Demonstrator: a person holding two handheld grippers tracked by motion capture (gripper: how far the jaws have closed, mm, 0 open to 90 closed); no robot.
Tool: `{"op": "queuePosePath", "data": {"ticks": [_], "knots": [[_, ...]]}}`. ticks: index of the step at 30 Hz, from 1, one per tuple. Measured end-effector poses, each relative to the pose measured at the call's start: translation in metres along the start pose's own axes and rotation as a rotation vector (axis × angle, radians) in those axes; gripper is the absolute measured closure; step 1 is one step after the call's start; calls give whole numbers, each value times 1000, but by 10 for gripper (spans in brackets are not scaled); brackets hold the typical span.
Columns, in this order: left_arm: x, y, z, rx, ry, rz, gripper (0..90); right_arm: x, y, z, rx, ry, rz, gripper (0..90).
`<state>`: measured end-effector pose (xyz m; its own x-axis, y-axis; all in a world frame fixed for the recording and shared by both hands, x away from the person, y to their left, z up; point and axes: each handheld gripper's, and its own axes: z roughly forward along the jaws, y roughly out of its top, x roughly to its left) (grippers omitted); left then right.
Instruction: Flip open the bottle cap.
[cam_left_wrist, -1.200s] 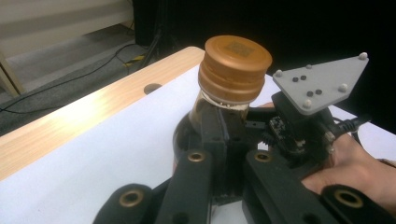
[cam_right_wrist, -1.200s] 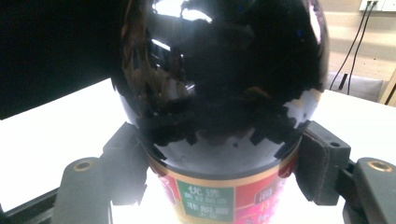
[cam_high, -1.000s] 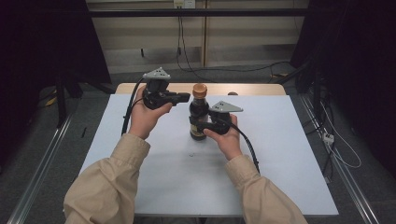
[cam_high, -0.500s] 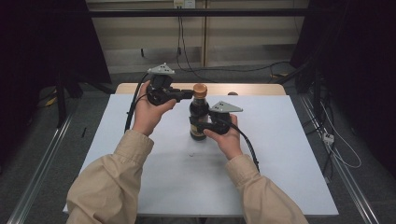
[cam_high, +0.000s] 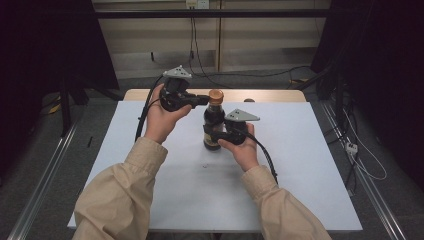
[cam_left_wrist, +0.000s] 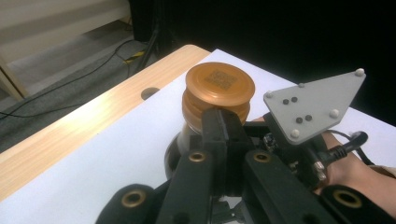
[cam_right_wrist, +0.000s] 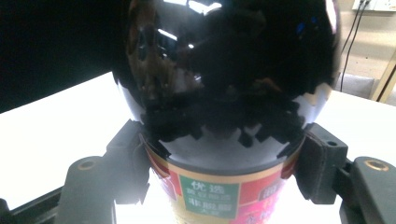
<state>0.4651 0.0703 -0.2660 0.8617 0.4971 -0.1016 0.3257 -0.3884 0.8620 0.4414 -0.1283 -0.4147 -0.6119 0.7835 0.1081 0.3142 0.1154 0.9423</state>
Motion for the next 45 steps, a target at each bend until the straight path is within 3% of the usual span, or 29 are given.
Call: {"op": "queuePosePath", "data": {"ticks": [14,33,34,35,37,39,41,45], "knots": [[-4,7,4,30,18,-8,900,2,-1,0,5,-35,18,313],[-9,14,5,58,59,-16,900,1,-2,1,19,-40,34,313],[-9,16,0,-42,25,-40,900,1,-2,1,20,-37,31,313],[-10,23,-6,-95,11,-48,900,5,-2,3,27,-31,2,311],[-18,41,-12,-77,52,-13,900,9,-2,4,25,-41,-16,311],[-25,50,-14,-53,64,8,900,10,-2,5,29,-36,-22,308],[-27,50,-12,-27,77,24,900,6,-1,4,36,-29,-8,307],[-20,39,-8,-7,73,-1,900,9,-1,4,37,-33,-25,306]]}}
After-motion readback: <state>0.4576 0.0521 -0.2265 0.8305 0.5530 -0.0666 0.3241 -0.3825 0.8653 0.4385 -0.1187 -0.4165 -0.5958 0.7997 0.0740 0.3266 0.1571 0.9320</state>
